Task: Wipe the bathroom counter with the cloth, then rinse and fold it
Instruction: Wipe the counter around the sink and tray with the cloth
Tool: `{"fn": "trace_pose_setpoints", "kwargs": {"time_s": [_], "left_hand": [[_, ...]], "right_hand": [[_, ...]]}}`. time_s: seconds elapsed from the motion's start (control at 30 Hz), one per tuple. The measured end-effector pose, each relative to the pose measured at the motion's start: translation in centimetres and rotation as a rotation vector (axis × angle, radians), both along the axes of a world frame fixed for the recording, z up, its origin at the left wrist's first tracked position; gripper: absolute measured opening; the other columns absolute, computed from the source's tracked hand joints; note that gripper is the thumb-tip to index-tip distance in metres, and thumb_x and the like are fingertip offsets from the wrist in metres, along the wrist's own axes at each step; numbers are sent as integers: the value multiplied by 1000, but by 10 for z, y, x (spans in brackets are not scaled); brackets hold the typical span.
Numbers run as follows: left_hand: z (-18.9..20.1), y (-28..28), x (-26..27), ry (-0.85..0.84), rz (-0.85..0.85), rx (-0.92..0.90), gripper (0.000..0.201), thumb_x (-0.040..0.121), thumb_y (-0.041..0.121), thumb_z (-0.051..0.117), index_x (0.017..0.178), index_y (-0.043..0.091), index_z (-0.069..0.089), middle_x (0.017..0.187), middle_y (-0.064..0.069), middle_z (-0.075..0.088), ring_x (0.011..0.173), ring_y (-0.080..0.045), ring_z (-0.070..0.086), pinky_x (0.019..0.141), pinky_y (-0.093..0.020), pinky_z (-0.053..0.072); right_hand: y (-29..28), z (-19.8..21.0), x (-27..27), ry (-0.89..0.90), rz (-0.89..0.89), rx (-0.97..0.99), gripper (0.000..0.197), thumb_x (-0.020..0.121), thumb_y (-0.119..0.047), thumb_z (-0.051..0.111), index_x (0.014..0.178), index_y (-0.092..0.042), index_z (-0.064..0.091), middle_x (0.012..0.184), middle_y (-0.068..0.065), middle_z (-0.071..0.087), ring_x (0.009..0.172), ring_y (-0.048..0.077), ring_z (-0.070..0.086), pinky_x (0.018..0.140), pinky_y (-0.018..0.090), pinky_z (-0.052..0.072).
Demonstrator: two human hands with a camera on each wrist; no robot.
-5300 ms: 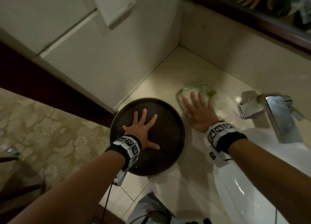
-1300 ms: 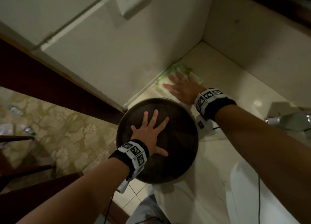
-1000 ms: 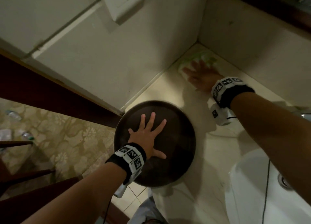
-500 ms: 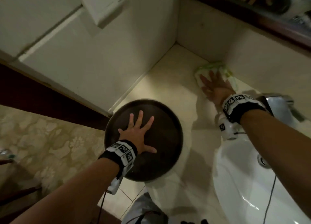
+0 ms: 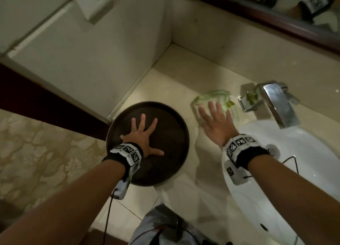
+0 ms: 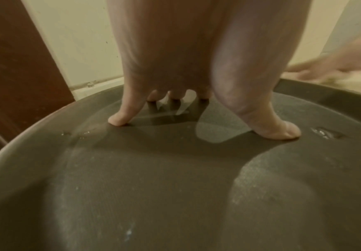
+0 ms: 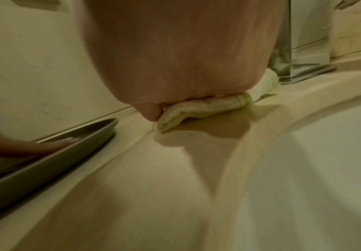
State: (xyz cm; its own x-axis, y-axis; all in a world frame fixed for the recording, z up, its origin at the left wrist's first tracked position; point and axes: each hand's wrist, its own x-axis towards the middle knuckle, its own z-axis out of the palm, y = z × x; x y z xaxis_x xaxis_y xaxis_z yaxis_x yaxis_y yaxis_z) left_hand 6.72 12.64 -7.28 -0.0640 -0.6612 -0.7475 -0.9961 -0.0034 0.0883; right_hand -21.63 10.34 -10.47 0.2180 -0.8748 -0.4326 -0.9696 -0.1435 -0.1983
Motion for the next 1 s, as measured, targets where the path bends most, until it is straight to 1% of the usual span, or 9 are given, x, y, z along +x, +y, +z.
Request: {"fn": "trace_pose_setpoints", "kwargs": {"time_s": [0.13, 0.27, 0.33, 0.4, 0.5, 0.67, 0.8, 0.9, 1.0], "left_hand": [[0, 0, 0, -7, -14, -8, 123, 62, 74, 70, 143, 52, -20, 154, 5, -35, 144, -32, -23, 100, -76, 24], [0, 1, 0, -15, -31, -14, 123, 62, 75, 69, 143, 51, -20, 154, 5, -34, 144, -33, -22, 100, -76, 26], [0, 1, 0, -24, -35, -15, 123, 63, 75, 68, 144, 50, -20, 154, 4, -34, 144, -33, -22, 100, -75, 26], [1, 2, -1, -29, -41, -27, 121, 64, 73, 68, 145, 49, -19, 155, 3, -34, 144, -34, -21, 101, -75, 26], [2, 3, -2, -21, -33, -44, 120, 66, 71, 69, 146, 47, -17, 155, 3, -32, 144, -34, -21, 102, -74, 24], [3, 5, 0, -20, -38, -60, 116, 67, 73, 66, 147, 46, -14, 156, 3, -31, 145, -34, -20, 103, -74, 24], [4, 18, 5, -38, -89, -132, 102, 76, 76, 54, 151, 41, -6, 160, 0, -19, 147, -31, -11, 109, -62, 27], [5, 39, 1, 0, -102, -211, 79, 90, 64, 44, 153, 35, 6, 162, -1, -4, 148, -27, 1, 112, -51, 32], [-2, 65, -4, 17, -55, -182, 82, 88, 67, 44, 152, 40, 0, 162, 1, -11, 148, -28, -4, 113, -54, 26]], "right_hand": [[52, -1, 8, -22, 74, -13, 60, 94, -50, 6, 152, -39, -5, 162, 3, -16, 148, 28, -15, 116, 53, -5], [96, -2, 19, -34, 109, -52, 61, 93, -44, 24, 151, -28, 22, 158, 15, 23, 144, 41, 22, 109, 63, 21], [104, -2, 23, -7, 85, -42, 58, 94, -43, 28, 149, -25, 28, 154, 17, 33, 139, 43, 32, 104, 65, 29], [104, -3, 23, -3, 93, -59, 59, 95, -44, 25, 151, -26, 24, 156, 16, 28, 142, 41, 26, 107, 63, 26], [99, -3, 18, -16, 117, -32, 61, 94, -47, 13, 154, -33, 11, 162, 8, 9, 149, 34, 6, 115, 57, 12], [66, -1, 7, 13, 120, 4, 57, 94, -52, 0, 150, -45, -9, 160, -6, -18, 145, 19, -21, 117, 49, -3], [12, 5, -1, 44, 21, 40, 55, 103, -41, 17, 151, -41, -8, 162, 0, -16, 148, 26, -16, 117, 53, 1], [-17, 5, -6, 59, -34, 65, 56, 103, -42, 20, 151, -40, -7, 162, 0, -16, 148, 27, -16, 117, 55, 1], [-35, 2, -9, 51, -66, 69, 58, 102, -43, 23, 151, -41, -7, 162, -1, -17, 148, 27, -17, 116, 55, -1]]}}
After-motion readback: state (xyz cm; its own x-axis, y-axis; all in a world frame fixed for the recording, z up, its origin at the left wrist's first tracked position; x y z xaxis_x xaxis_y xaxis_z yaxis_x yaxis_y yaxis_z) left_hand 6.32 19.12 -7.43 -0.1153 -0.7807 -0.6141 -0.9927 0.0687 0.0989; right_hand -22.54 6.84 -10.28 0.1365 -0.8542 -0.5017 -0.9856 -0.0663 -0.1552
